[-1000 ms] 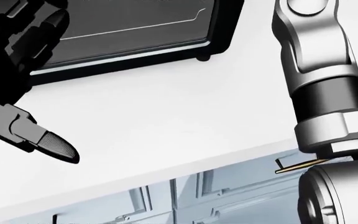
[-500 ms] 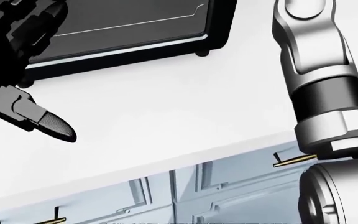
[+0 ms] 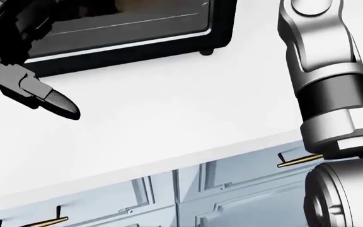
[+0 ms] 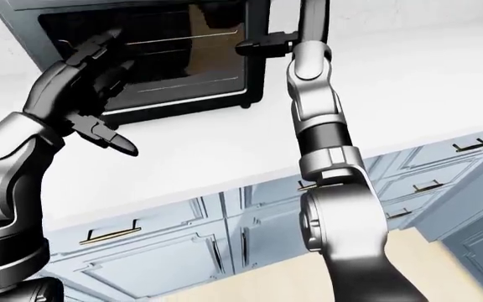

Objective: Close the toaster oven door.

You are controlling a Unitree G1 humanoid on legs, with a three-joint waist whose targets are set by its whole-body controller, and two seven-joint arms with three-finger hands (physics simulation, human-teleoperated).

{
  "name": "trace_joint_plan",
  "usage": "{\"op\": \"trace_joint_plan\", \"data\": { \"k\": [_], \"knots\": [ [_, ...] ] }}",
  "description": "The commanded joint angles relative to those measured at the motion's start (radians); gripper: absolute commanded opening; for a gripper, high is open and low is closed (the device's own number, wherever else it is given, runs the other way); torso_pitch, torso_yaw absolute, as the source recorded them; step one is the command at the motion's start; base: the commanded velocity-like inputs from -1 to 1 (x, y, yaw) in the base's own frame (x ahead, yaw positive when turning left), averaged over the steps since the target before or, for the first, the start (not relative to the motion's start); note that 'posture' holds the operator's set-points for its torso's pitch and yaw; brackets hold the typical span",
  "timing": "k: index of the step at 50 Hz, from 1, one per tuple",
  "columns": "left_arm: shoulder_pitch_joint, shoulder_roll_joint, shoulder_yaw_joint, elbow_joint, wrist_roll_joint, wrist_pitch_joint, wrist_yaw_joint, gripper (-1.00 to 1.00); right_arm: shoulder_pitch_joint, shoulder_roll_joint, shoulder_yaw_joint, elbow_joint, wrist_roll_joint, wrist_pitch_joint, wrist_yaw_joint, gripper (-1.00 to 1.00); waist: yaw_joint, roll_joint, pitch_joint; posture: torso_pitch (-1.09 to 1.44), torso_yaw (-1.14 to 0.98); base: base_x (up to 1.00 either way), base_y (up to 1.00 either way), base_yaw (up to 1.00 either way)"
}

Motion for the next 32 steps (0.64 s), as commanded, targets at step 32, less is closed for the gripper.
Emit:
{"op": "trace_joint_plan", "data": {
  "k": [32],
  "knots": [
    [-0.218, 0.051, -0.001, 0.292, 0.055, -0.139, 0.021, 1.00, -0.049, -0.014, -0.004, -0.040, -0.005, -0.021, -0.002, 1.00, 0.003, -0.006, -0.018, 0.00, 0.00, 0.00, 0.00, 0.00]
  ]
}}
